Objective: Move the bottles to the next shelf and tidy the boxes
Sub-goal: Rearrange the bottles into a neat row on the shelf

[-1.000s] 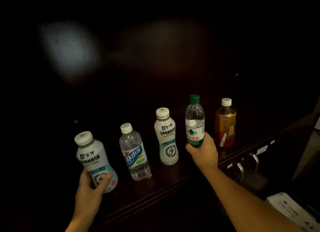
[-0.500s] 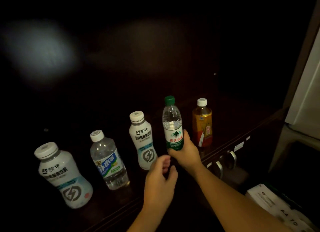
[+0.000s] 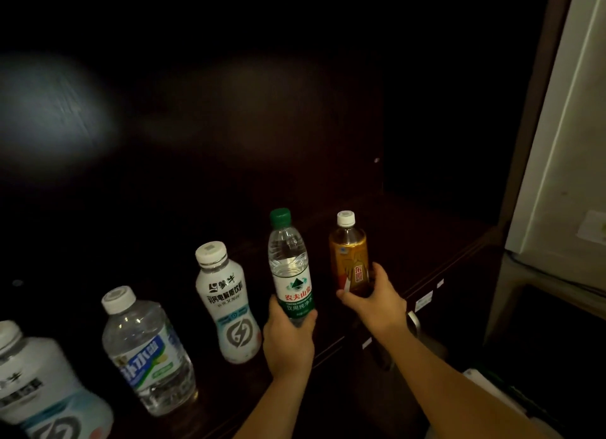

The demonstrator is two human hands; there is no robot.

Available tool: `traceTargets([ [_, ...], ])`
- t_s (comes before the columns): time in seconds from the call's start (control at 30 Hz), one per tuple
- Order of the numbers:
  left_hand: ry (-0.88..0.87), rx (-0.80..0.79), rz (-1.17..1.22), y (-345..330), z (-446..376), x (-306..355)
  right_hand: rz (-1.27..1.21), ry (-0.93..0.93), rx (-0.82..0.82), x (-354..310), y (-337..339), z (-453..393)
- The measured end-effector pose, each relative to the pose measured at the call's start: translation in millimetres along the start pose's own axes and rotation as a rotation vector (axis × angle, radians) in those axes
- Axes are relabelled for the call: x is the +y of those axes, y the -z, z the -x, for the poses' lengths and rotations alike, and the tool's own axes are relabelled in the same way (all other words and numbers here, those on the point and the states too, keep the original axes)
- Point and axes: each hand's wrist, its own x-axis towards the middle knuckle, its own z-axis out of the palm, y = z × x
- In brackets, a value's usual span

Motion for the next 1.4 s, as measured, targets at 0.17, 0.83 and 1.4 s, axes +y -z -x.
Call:
traceTargets([
  [0.17, -0.028, 0.016, -0.020, 0.8, -1.4, -2.2, -0.022, 0.016, 0.013, -5.3, -9.5, -4.1],
  [0.83, -0.382, 0.273, 0.020, 139.6, 96.5, -63.2, -0.224, 0.286, -0.034, -67.7, -69.3, 122.0],
  [1.4, 0.087, 0.135, 0.125, 275.8, 11.7, -134.4, -0.253, 0.147, -0.389, -109.2, -127.5, 111.7],
])
